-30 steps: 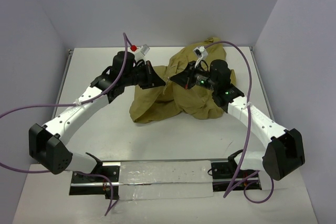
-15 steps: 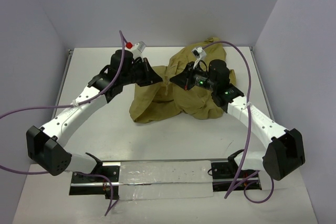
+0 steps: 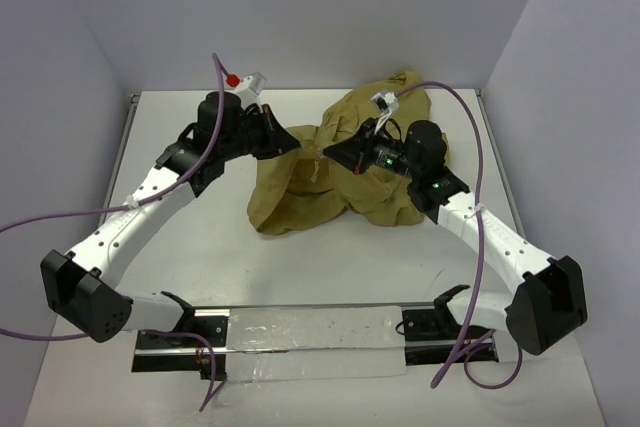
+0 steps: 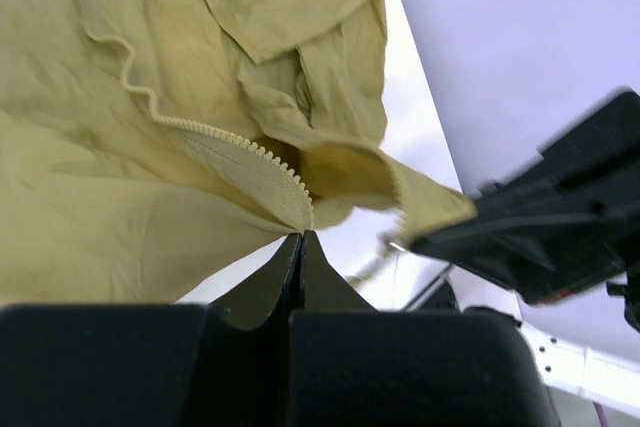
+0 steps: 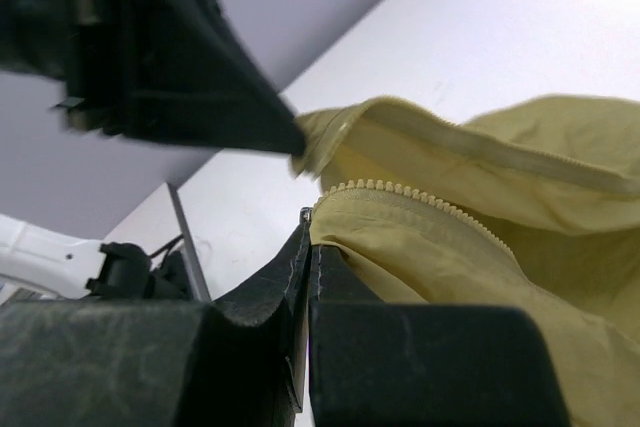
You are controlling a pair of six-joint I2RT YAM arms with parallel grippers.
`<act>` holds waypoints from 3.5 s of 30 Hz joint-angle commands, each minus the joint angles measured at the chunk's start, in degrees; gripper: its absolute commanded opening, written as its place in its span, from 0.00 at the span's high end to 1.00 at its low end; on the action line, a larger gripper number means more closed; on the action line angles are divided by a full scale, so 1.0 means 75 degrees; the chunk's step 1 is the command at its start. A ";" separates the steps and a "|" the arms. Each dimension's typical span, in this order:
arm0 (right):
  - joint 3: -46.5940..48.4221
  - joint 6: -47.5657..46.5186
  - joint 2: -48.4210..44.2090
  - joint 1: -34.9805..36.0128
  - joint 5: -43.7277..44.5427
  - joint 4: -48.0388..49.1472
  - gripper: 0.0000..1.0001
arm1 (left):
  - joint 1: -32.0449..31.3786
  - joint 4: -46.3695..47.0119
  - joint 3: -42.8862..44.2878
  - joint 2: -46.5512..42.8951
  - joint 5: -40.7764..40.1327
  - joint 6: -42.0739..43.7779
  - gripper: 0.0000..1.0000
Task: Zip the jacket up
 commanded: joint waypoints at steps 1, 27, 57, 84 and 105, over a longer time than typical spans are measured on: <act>-0.0257 0.0271 -0.0422 0.0000 -0.0688 0.1356 1.00 | 0.0330 0.1077 -0.0036 -0.0843 0.0279 0.0358 1.00; -0.1248 0.2162 -0.0119 -0.0059 -0.1051 0.4970 1.00 | 0.0363 0.8142 -0.3840 -0.1817 0.1622 -0.0986 1.00; -0.0811 0.2467 0.0252 -0.0047 -0.1351 0.5544 1.00 | 0.0355 0.8801 -0.4106 -0.1556 0.2364 -0.1355 1.00; -0.0621 0.2623 0.0552 -0.0036 -0.1464 0.5753 1.00 | 0.0355 0.8790 -0.4102 -0.1529 0.2567 -0.1379 1.00; -0.0483 0.2720 0.0643 -0.0043 -0.1394 0.6041 1.00 | 0.0257 0.8801 -0.4087 -0.1372 0.2716 -0.1464 1.00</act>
